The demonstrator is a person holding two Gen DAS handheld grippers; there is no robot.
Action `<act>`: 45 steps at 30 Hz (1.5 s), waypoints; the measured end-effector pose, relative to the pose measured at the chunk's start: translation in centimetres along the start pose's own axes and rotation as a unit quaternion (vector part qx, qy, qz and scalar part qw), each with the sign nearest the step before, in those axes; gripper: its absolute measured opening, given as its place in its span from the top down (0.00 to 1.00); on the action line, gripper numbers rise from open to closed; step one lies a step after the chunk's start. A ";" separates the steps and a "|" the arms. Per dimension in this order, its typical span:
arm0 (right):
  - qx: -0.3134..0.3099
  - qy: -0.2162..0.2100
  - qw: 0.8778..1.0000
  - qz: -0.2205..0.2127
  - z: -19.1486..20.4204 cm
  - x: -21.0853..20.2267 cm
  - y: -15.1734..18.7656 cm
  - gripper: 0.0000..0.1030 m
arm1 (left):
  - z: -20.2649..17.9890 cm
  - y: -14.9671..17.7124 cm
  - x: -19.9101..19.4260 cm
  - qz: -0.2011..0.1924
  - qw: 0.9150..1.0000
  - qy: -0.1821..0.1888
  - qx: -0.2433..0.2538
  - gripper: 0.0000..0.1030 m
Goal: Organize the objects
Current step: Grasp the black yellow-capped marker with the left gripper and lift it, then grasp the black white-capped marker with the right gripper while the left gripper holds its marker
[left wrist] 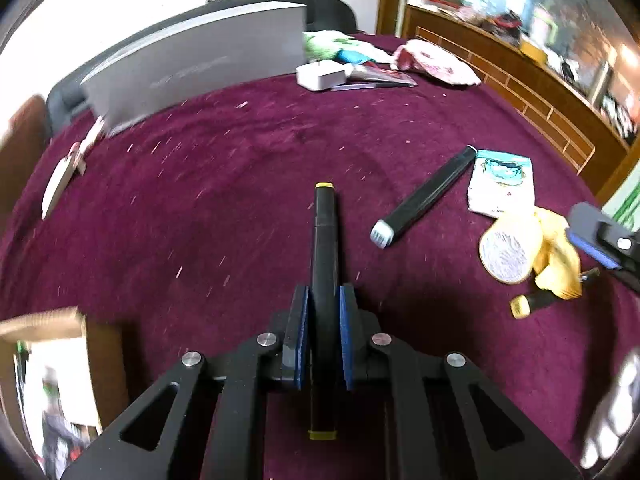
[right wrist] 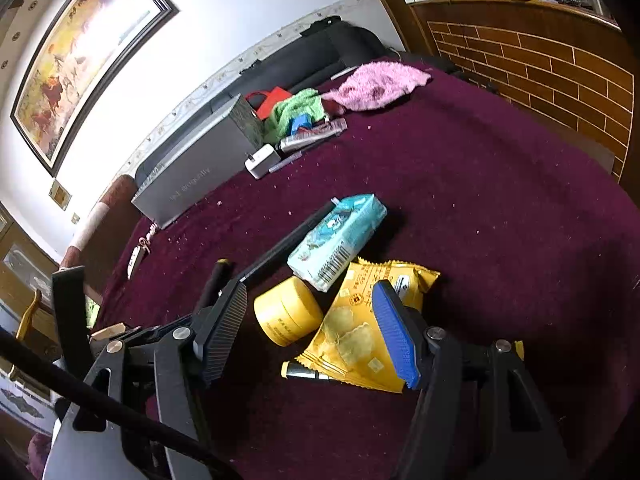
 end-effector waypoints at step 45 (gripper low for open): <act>-0.093 0.145 0.969 0.179 8.1 14.1 -3.4 0.88 | 0.3 11.9 -6.5 -0.029 0.985 0.113 -0.125 0.88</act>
Point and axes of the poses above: each gripper's, at about its wrist camera, not at the fingertips, and x roughly the way its jaws point, z to its left, y to its underside, the point moved 5 cm from there along x, roughly the way its jaws point, and after that the axes turned 1 degree about z, right-handed, at the moved point
